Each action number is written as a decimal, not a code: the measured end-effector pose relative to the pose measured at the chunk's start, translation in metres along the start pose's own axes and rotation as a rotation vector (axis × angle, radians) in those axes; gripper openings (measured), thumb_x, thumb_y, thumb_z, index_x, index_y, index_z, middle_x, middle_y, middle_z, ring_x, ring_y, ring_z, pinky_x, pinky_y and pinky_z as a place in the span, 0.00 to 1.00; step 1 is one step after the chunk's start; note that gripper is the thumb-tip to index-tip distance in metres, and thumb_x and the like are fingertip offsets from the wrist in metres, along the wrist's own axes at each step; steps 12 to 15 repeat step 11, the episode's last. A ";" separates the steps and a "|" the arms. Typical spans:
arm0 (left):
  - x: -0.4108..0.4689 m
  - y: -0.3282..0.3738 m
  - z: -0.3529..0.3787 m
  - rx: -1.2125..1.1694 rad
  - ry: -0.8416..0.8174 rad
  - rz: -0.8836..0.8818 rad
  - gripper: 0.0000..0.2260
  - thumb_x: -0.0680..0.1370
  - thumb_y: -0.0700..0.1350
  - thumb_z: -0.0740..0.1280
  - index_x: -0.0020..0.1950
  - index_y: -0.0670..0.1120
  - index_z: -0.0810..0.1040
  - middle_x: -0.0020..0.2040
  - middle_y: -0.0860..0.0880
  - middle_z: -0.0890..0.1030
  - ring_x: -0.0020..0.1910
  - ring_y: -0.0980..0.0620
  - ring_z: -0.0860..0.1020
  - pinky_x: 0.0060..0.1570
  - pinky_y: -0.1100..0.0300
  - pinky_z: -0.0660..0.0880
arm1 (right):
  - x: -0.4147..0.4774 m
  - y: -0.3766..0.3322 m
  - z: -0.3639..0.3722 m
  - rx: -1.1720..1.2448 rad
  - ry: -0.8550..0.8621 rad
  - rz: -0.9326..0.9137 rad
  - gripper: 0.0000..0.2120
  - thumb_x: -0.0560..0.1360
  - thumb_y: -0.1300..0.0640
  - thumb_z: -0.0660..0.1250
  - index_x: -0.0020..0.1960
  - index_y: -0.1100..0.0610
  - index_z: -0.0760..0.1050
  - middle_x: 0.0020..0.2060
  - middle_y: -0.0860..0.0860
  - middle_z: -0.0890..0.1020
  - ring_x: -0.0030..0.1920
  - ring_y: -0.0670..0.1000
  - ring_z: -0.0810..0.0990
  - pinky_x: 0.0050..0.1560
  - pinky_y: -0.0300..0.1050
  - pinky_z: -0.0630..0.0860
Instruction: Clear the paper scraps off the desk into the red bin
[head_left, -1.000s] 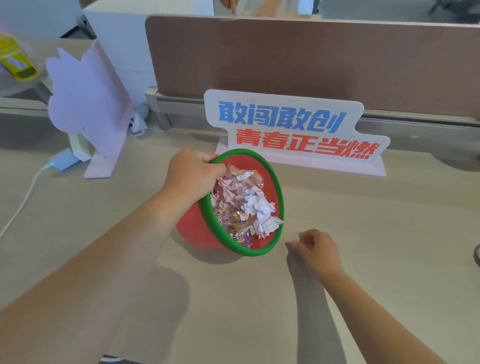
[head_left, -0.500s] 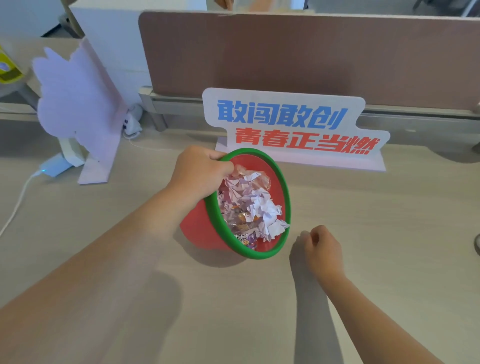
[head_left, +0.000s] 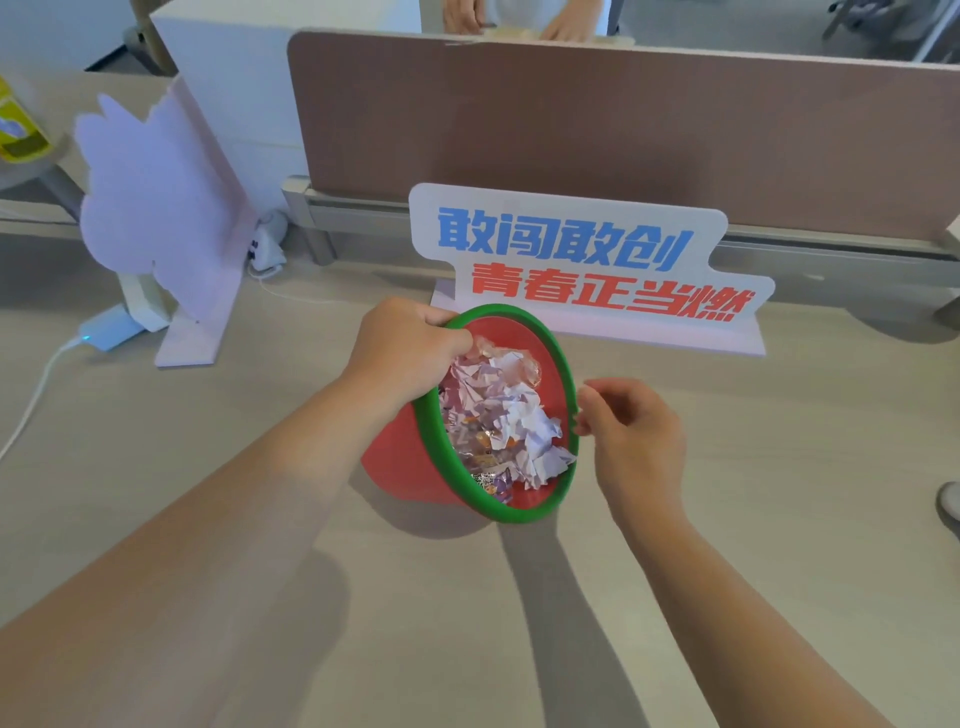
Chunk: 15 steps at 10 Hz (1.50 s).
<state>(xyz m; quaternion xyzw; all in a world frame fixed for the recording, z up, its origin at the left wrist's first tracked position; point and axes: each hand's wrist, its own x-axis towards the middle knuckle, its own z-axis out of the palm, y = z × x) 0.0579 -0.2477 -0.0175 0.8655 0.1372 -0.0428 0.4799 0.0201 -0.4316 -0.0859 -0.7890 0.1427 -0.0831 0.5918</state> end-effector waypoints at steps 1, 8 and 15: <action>0.001 -0.001 0.001 -0.009 0.011 -0.004 0.08 0.68 0.43 0.72 0.35 0.56 0.85 0.33 0.44 0.84 0.32 0.50 0.77 0.35 0.59 0.72 | -0.003 -0.019 0.012 -0.141 -0.186 -0.236 0.06 0.73 0.57 0.68 0.47 0.54 0.83 0.47 0.44 0.81 0.47 0.42 0.77 0.50 0.34 0.72; -0.019 -0.028 0.043 -0.437 -0.020 -0.309 0.06 0.72 0.41 0.70 0.38 0.48 0.85 0.37 0.39 0.83 0.31 0.46 0.77 0.32 0.59 0.70 | 0.006 0.007 -0.046 0.115 -0.069 0.331 0.16 0.76 0.45 0.59 0.48 0.58 0.73 0.47 0.57 0.82 0.46 0.56 0.81 0.47 0.55 0.78; -0.025 -0.031 0.068 -0.364 -0.120 -0.274 0.17 0.71 0.60 0.72 0.50 0.48 0.86 0.41 0.40 0.86 0.33 0.46 0.81 0.33 0.59 0.74 | 0.000 0.014 -0.079 0.054 -0.060 0.346 0.17 0.77 0.42 0.56 0.48 0.55 0.74 0.46 0.54 0.82 0.47 0.55 0.81 0.52 0.56 0.77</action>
